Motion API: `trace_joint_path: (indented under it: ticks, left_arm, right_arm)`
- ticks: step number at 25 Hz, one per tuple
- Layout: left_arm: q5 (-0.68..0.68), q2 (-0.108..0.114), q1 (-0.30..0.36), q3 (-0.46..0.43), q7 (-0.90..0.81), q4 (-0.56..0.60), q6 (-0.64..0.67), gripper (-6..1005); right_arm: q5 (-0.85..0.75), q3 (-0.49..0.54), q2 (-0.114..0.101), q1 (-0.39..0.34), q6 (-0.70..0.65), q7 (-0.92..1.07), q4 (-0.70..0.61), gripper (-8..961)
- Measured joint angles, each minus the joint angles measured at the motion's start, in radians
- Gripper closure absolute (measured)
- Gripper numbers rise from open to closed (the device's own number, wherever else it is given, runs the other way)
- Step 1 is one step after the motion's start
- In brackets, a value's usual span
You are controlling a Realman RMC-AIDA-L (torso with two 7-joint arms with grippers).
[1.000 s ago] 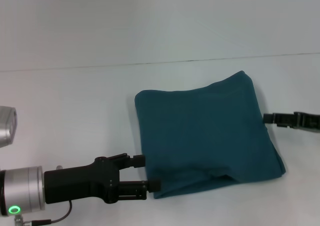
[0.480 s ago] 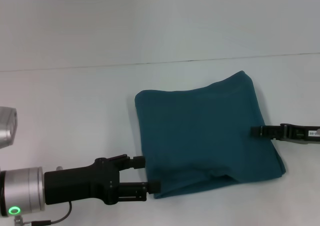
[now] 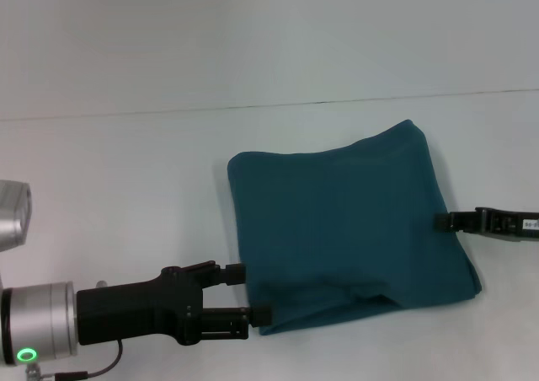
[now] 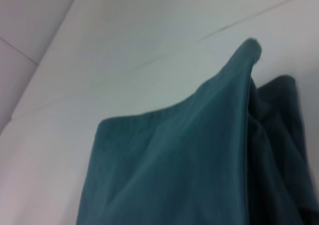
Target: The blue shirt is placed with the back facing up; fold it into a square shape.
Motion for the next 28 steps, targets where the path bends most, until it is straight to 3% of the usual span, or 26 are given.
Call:
trace_joint_path:
  ticks: [2,13,28]
  left_arm:
    - [0.000,0.000,0.000,0.000,0.000,0.000,-0.003,54]
    - [0.000,-0.001,-0.001,-0.002,-0.001,0.000,-0.009,54]
    - [0.000,-0.002,-0.001,-0.008,-0.009,0.000,-0.014,53]
  right_arm:
    - [0.004,0.016,-0.004,0.000,-0.015,-0.006,-0.001,710]
    - [0.007,0.106,-0.005,0.014,-0.122,-0.011,-0.081,937]
    - [0.002,0.140,-0.021,-0.023,-0.162,-0.010,-0.102,953]
